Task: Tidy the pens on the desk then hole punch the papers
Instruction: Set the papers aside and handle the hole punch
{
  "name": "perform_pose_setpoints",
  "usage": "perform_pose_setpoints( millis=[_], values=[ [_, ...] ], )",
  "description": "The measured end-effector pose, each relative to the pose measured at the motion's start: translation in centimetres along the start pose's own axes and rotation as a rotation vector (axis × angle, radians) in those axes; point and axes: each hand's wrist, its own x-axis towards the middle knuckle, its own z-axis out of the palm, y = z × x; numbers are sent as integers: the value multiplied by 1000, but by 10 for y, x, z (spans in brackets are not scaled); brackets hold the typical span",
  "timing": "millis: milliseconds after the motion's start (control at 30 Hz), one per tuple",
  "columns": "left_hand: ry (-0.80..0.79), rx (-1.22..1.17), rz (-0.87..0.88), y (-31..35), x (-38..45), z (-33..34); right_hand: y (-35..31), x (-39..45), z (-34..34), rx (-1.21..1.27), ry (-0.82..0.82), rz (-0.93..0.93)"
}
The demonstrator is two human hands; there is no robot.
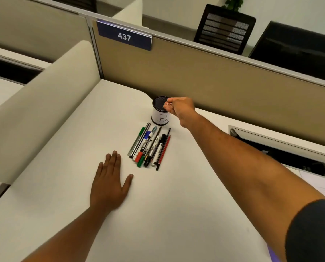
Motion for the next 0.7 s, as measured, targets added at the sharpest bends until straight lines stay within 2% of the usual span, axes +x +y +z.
perform_pose_setpoints(
  millis=[133,200,400,567,700],
  values=[
    [-6,3,-11,-1,-1,0,-5,24,12,-502,-21,-256],
    [-12,7,-16,-1,0,0,-5,30,14,-665,-46,-316],
    [-10,7,-13,-1,1,0,-5,42,10,-757,-34,-385],
    [-28,31,-19,-1,1,0,-1,42,3,-732,11,-456],
    [-17,7,-13,0,1,-2,2,35,3,-668,-90,-403]
  ],
)
